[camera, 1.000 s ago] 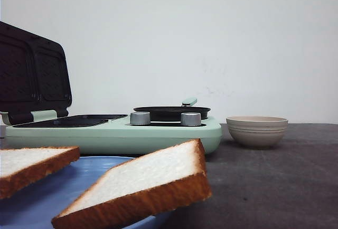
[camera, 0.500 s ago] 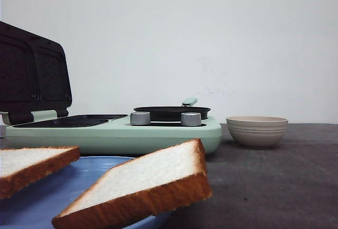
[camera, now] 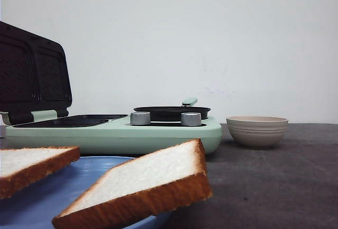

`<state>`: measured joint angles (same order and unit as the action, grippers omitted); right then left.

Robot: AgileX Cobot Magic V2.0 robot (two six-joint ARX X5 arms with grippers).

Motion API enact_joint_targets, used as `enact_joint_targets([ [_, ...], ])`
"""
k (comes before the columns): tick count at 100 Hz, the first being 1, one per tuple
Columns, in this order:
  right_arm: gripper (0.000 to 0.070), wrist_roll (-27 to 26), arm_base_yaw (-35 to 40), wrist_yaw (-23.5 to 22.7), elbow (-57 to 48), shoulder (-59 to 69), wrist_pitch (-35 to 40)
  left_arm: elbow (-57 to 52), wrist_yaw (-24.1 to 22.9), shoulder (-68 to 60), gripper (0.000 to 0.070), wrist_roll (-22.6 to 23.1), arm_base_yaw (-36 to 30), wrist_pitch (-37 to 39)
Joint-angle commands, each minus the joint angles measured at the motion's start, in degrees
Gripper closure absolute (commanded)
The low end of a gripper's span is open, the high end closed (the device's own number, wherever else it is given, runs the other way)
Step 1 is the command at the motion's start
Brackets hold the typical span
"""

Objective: Make breakfast with bread and shrimp

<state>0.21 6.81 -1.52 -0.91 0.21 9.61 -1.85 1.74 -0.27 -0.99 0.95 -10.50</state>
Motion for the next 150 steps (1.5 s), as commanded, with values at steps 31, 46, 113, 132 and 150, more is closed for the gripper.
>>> enact_joint_targets([
  [31, 0.0696, 2.4, 0.2, 0.0, 0.3, 0.0, -0.8, 1.0, 0.2, 0.1, 0.07, 0.3, 0.1, -0.2],
  [46, 0.0696, 2.4, 0.2, 0.1, 0.3, 0.0, -0.8, 1.0, 0.2, 0.1, 0.07, 0.3, 0.1, -0.2],
  [113, 0.0696, 2.1, 0.2, 0.0, 0.3, 0.0, -0.8, 1.0, 0.2, 0.1, 0.07, -1.0, 0.1, -0.2],
  [132, 0.0696, 1.9, 0.2, 0.0, 0.3, 0.0, -0.8, 1.0, 0.2, 0.1, 0.07, -1.6, 0.1, -0.2],
  [150, 0.0696, 1.7, 0.2, 0.0, 0.3, 0.0, -0.8, 1.0, 0.2, 0.1, 0.07, -1.6, 0.1, -0.2],
])
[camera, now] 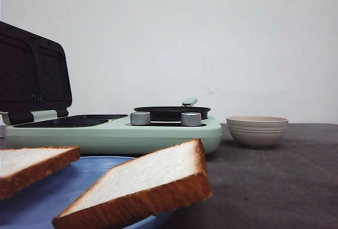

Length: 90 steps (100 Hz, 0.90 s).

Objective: Make breakfast with bread and shrimp

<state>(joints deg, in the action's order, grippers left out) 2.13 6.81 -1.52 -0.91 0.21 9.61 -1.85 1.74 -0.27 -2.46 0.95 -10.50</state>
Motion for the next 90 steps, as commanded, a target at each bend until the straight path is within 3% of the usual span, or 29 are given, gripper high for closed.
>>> enact_joint_targets([
  [1, 0.0696, -0.2, 0.2, 0.0, 0.3, 0.0, -0.8, 1.0, 0.2, 0.1, 0.07, -0.2, 0.1, -0.2],
  [28, 0.0696, -0.3, 0.2, 0.0, 0.3, 0.0, -0.8, 1.0, 0.2, 0.1, 0.07, -0.2, 0.1, -0.2],
  [39, 0.0696, -4.4, 0.2, 0.0, 0.3, 0.0, -1.0, 1.0, 0.2, 0.1, 0.07, -0.5, 0.1, -0.2],
  [66, 0.0696, -15.3, 0.2, 0.0, -0.6, 0.0, -0.7, -0.2, 2.0, 0.1, 0.0697, -16.5, 0.0, -0.3],
  [78, 0.0697, -18.3, 0.2, -0.1, -3.8, 0.1, 2.5, -3.5, 5.9, -0.2, 0.0696, -18.1, 0.0, -0.9],
  [90, 0.0697, -21.8, 0.2, 0.0, -8.2, 1.6, 6.6, -9.1, 6.1, -2.3, 0.0695, -19.8, 0.0, -3.1],
])
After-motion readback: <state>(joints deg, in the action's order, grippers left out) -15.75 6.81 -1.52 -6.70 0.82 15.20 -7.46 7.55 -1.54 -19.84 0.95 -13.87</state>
